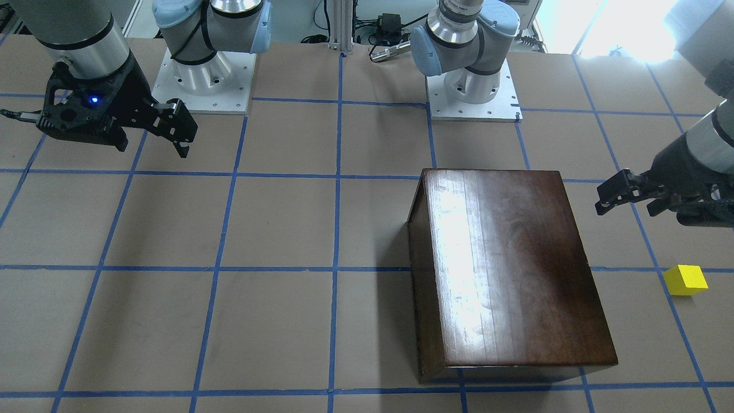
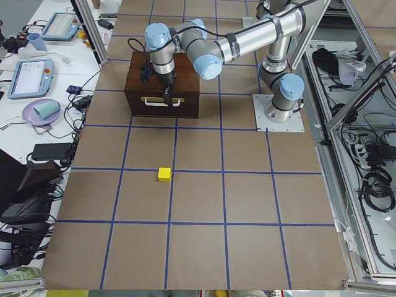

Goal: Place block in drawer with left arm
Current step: 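Move the left gripper down beside the cabinet to the white drawer handle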

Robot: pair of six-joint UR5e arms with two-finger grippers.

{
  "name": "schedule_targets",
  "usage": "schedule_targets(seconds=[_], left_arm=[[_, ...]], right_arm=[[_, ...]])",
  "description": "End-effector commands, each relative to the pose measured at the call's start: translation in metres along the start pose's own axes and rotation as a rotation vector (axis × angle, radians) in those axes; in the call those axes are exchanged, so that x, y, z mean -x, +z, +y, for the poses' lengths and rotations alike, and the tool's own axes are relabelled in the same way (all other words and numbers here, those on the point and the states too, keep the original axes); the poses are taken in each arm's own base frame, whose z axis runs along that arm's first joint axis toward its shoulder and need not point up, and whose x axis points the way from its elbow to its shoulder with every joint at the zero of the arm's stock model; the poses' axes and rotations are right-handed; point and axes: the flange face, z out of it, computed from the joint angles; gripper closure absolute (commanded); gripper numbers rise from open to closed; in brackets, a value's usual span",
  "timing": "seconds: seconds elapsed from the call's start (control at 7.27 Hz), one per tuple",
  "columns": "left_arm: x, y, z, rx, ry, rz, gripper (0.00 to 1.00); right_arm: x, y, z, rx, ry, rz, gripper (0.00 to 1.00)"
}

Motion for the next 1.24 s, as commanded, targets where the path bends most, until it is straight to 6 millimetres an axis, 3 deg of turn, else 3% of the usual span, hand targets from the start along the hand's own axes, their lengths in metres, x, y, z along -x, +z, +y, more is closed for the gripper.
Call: schedule_targets(seconds=[0.0,0.41,1.1], left_arm=[[0.016,0.020,-0.011,-0.006,0.003,0.081,0.00],[0.050,0.044,-0.016,-0.056,-0.002,0.227,0.00],[0.052,0.093,-0.036,-0.078,0.024,0.385,0.00]], right_arm=[[0.000,0.000,0.000,0.000,0.000,-0.001,0.00],[0.000,0.000,0.000,0.000,0.000,-0.001,0.00],[0.000,0.000,0.000,0.000,0.000,-0.001,0.00]])
